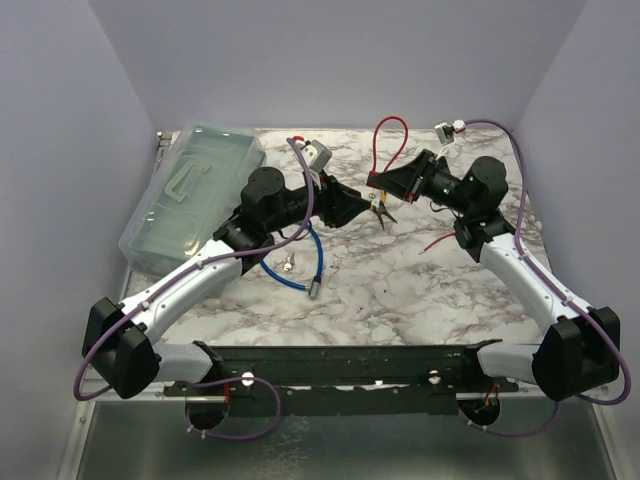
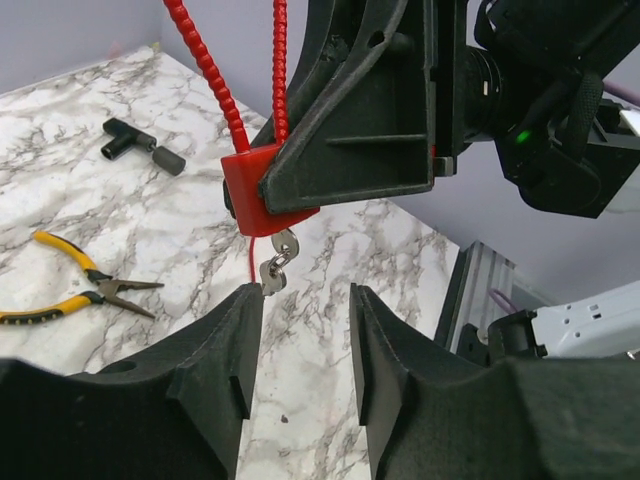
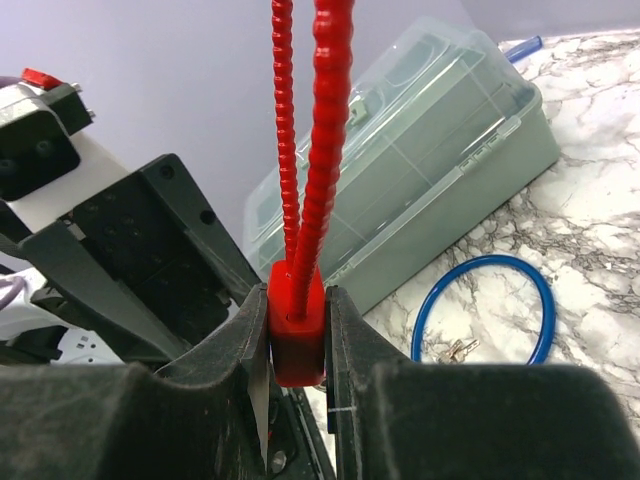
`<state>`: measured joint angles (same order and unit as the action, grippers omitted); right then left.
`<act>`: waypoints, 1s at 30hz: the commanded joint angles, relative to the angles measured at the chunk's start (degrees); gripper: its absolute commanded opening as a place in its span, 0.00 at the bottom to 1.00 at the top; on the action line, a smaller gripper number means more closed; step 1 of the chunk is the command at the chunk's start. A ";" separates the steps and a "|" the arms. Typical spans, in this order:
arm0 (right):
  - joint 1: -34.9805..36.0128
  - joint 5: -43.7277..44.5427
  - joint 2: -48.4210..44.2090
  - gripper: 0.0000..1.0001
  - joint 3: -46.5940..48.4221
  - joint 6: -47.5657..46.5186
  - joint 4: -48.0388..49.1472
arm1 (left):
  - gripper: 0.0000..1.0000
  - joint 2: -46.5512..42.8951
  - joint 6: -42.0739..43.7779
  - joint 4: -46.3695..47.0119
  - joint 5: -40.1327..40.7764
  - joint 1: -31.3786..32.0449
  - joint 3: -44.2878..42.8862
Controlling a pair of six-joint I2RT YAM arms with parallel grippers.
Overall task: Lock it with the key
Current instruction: Lock the lock.
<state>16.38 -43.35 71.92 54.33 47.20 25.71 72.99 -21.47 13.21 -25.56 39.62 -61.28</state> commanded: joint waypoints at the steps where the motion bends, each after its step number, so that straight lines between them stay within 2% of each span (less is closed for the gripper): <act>1: -0.31 -0.64 0.42 0.00 2.35 2.28 3.41 | 0.43 2.74 -4.25 5.07 1.16 0.31 -1.56; 16: -0.30 -1.03 0.09 0.00 1.19 3.51 4.47 | 0.39 7.00 -7.50 9.02 3.34 0.81 -3.66; 23: -0.34 -1.78 0.02 0.00 1.53 4.27 5.87 | 0.20 7.29 -9.65 9.11 2.95 0.82 -3.72; 28: -0.30 -4.16 0.00 0.00 1.87 4.23 8.59 | 0.02 6.43 -13.50 11.33 -2.01 0.50 -2.20; 30: -0.30 -5.42 -0.07 0.00 1.71 4.20 9.70 | 0.00 6.13 -16.41 13.49 -5.02 0.09 -1.57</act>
<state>16.32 -44.69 72.12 54.37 51.00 29.52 80.07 -32.21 22.00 -24.58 40.18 -63.51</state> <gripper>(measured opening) 0.229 0.036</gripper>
